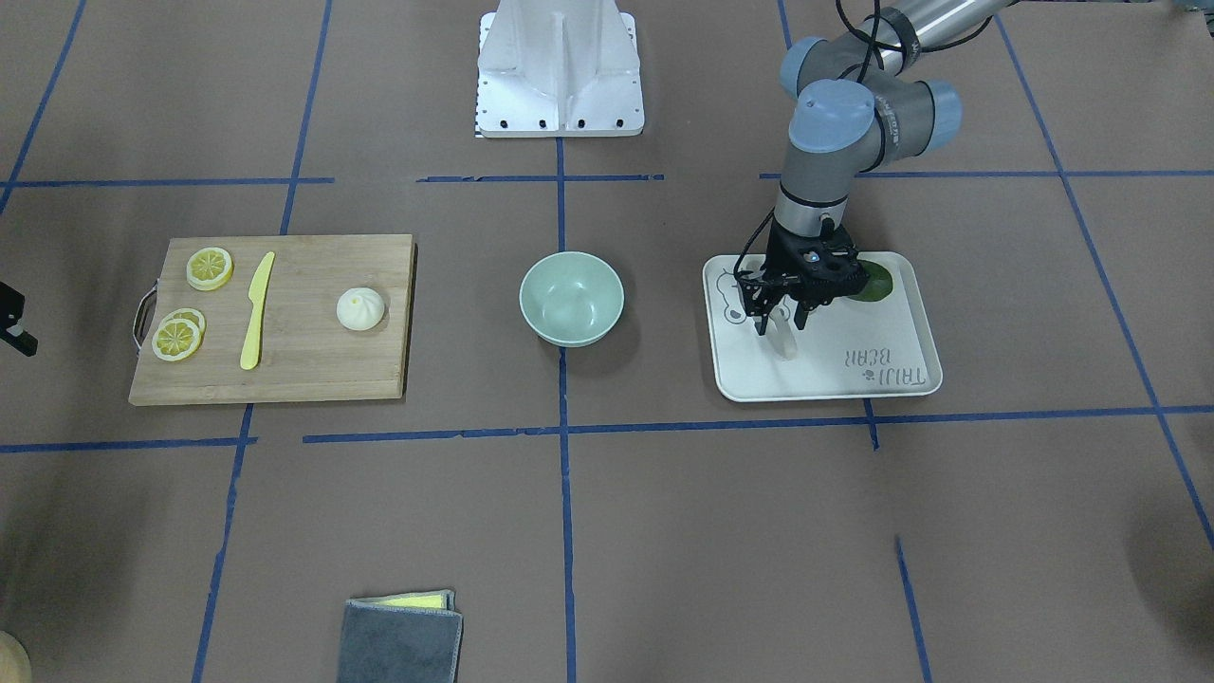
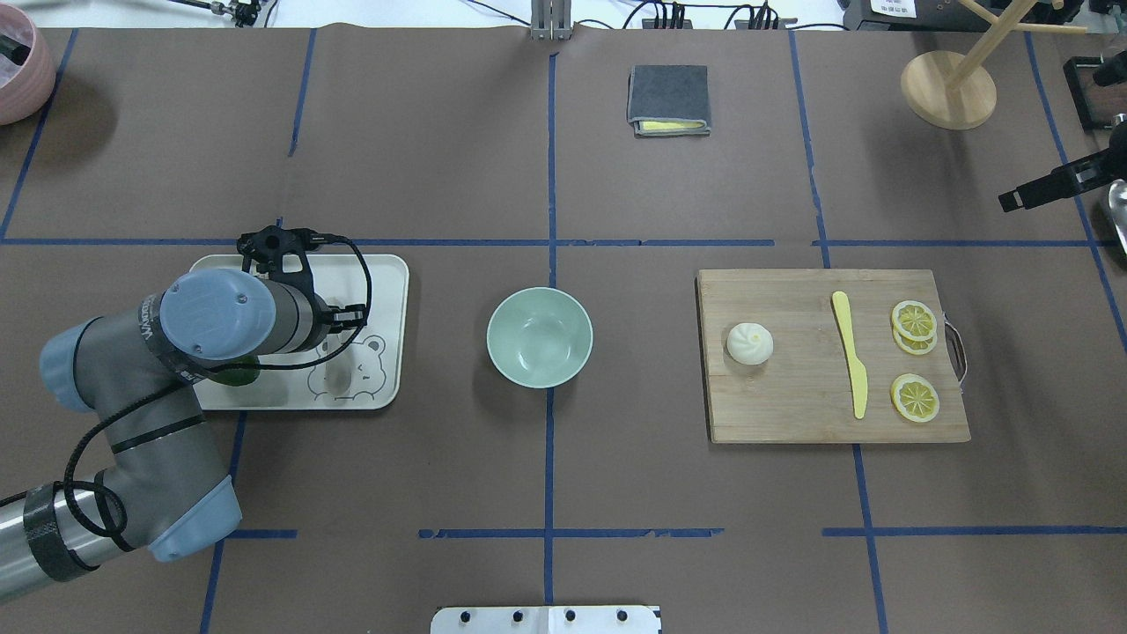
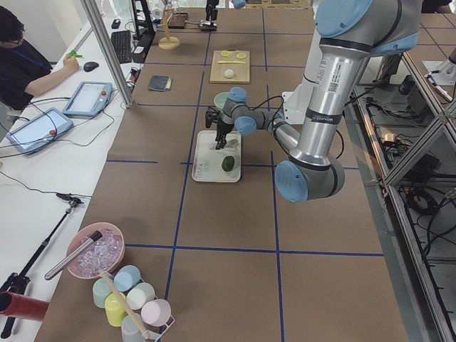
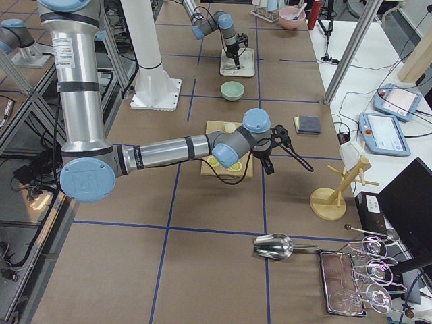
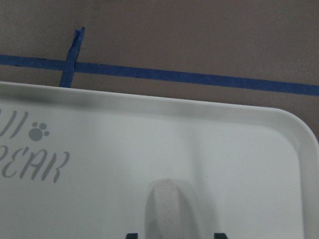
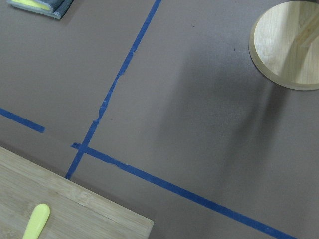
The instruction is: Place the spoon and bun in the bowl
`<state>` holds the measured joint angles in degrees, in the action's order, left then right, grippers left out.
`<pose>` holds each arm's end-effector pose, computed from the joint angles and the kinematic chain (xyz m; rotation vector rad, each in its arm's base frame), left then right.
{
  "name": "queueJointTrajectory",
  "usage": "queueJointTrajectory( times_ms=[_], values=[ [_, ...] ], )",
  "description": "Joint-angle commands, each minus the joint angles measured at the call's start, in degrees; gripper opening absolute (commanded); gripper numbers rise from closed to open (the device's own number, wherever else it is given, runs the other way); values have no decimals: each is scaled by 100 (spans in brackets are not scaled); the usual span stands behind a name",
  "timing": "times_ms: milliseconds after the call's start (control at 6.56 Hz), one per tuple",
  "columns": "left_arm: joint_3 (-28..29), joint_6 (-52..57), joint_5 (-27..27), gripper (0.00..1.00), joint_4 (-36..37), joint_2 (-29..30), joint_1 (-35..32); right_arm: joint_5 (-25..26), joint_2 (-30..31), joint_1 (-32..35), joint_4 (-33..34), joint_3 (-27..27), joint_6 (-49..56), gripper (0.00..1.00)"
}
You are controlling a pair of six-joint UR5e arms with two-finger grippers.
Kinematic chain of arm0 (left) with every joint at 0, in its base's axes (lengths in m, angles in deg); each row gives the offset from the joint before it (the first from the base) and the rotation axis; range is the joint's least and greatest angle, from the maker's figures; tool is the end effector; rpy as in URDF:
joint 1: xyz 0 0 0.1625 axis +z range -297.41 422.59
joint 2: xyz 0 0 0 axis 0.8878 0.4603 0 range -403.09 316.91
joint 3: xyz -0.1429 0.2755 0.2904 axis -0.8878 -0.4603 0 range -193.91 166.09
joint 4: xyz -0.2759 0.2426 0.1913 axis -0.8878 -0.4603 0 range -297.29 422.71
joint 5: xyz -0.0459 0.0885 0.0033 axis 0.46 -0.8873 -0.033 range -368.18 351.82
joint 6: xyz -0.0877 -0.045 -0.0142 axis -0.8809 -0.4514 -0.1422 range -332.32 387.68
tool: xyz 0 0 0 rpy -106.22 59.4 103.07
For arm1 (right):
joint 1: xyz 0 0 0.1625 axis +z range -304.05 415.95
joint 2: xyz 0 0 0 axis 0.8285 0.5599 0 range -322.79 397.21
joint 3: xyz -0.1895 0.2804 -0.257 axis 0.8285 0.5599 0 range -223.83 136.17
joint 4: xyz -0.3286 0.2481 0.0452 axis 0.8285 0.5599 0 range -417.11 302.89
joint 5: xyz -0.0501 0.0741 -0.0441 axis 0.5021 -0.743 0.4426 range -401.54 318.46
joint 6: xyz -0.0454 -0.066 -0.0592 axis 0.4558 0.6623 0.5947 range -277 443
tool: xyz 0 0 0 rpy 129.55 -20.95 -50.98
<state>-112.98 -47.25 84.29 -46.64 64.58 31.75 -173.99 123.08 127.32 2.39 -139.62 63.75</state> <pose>0.4662 -0.4287 0.3881 0.2770 0.7585 -0.2429 -0.1100 -0.5333 0.5101 0.4056 -0.8888 -0.2512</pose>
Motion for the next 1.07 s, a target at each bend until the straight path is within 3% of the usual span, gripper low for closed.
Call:
queueJointTrajectory(
  times_ms=[0, 152, 762, 914],
  values=[
    [11, -31, -19, 34, -8, -1, 8, 0, 0, 0, 0, -1, 0, 100],
    [-6, -135, -19, 0, -8, -1, 8, 0, 0, 0, 0, -1, 0, 100],
    [-217, -284, -10, 0, 245, 339, -27, 0, 18, 0, 0, -1, -8, 100],
    [-122, -1365, -53, 0, 516, 690, -27, -17, 18, 0, -9, -10, -43, 100]
  ],
)
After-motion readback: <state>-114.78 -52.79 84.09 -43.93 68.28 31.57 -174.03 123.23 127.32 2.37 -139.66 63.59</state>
